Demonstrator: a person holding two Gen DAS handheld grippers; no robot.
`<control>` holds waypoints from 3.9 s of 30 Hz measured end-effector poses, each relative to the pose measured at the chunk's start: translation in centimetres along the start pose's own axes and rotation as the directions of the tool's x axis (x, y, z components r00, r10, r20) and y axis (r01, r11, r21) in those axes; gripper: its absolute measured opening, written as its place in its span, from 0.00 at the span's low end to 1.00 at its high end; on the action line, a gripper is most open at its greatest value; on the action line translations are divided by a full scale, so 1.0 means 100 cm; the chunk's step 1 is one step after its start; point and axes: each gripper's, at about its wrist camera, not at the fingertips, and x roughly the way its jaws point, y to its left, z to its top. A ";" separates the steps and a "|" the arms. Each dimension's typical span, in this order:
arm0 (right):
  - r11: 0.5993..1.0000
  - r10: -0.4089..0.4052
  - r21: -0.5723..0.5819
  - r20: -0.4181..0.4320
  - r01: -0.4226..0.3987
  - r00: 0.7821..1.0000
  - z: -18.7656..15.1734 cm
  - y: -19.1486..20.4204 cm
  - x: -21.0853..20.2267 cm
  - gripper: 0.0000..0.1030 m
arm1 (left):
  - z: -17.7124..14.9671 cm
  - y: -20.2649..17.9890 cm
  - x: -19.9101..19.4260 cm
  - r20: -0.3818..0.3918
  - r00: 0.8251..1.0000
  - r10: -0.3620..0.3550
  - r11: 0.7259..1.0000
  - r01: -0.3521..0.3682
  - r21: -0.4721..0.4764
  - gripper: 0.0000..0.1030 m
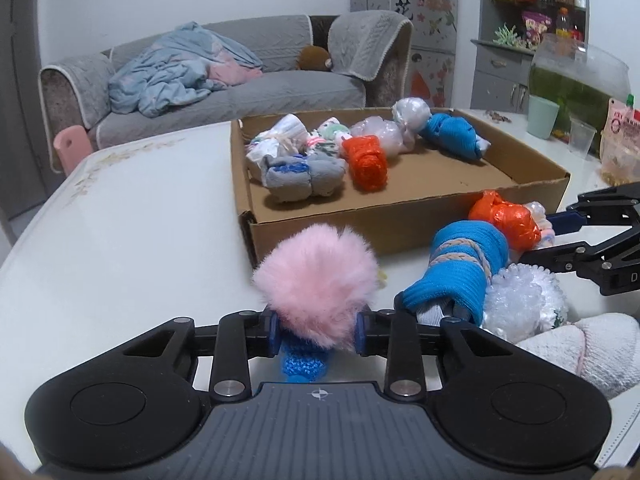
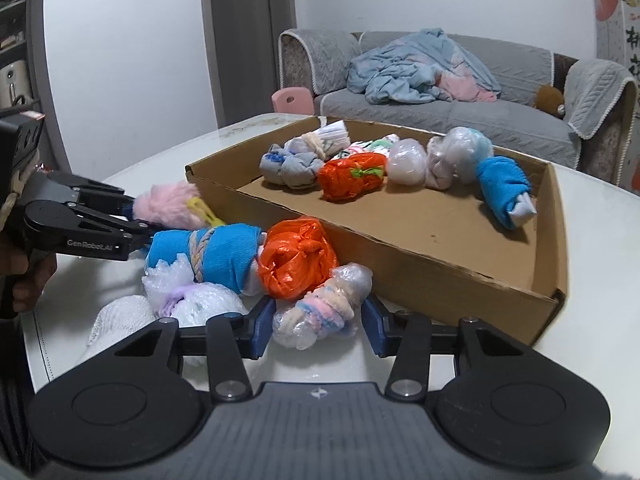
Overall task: Organize objects
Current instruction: 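Grasp the pink pompom bundle with left tool while right tool grasps plastic-wrapped bundle, then carry both bundles into the box and open both tools to release them, then move both tools back to the bundles lying beside the box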
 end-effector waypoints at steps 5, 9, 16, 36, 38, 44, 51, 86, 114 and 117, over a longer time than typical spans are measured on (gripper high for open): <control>1.000 -0.023 0.009 0.016 0.022 1.000 -0.007 -0.010 -0.021 0.42 | 0.000 0.007 -0.019 0.026 1.000 0.005 1.000 -0.004 -0.022 0.38; 0.999 -0.049 0.009 0.036 0.048 0.998 -0.006 -0.019 -0.036 0.42 | 0.005 0.010 -0.036 0.055 0.998 0.004 1.000 -0.003 -0.028 0.38; 0.995 -0.092 -0.041 0.069 0.095 0.993 0.013 -0.036 -0.059 0.42 | 0.039 0.013 -0.067 0.140 0.990 -0.001 1.000 0.000 0.012 0.38; 0.926 -0.069 -0.368 0.040 0.079 0.997 0.107 -0.062 -0.028 0.42 | 0.150 -0.062 0.001 0.066 0.976 -0.209 0.917 0.172 0.359 0.38; 0.918 -0.056 -0.393 0.017 0.058 0.998 0.112 -0.061 -0.018 0.42 | 0.154 -0.076 0.022 0.027 0.974 -0.226 0.899 0.197 0.392 0.38; 0.897 -0.023 -0.441 -0.071 -0.010 0.997 0.119 -0.065 0.023 0.42 | 0.150 -0.100 0.081 -0.085 0.965 -0.246 0.869 0.259 0.421 0.38; 0.875 -0.005 -0.478 -0.173 -0.079 0.985 0.113 -0.070 0.068 0.42 | 0.144 -0.096 0.132 -0.171 0.955 -0.241 0.870 0.291 0.399 0.39; 0.840 -0.045 -0.512 -0.397 -0.180 0.917 0.114 -0.076 0.104 0.69 | 0.154 -0.083 0.154 -0.289 0.928 -0.235 0.923 0.306 0.233 0.74; 0.946 -0.141 -0.324 -0.322 0.031 0.936 0.121 -0.059 0.063 0.95 | 0.161 -0.043 0.079 -0.157 0.979 -0.132 0.991 0.133 -0.001 0.88; 0.962 -0.160 -0.262 -0.285 0.084 0.945 0.116 -0.055 0.051 0.99 | 0.151 -0.033 0.066 -0.130 0.985 -0.116 0.992 0.108 -0.068 0.90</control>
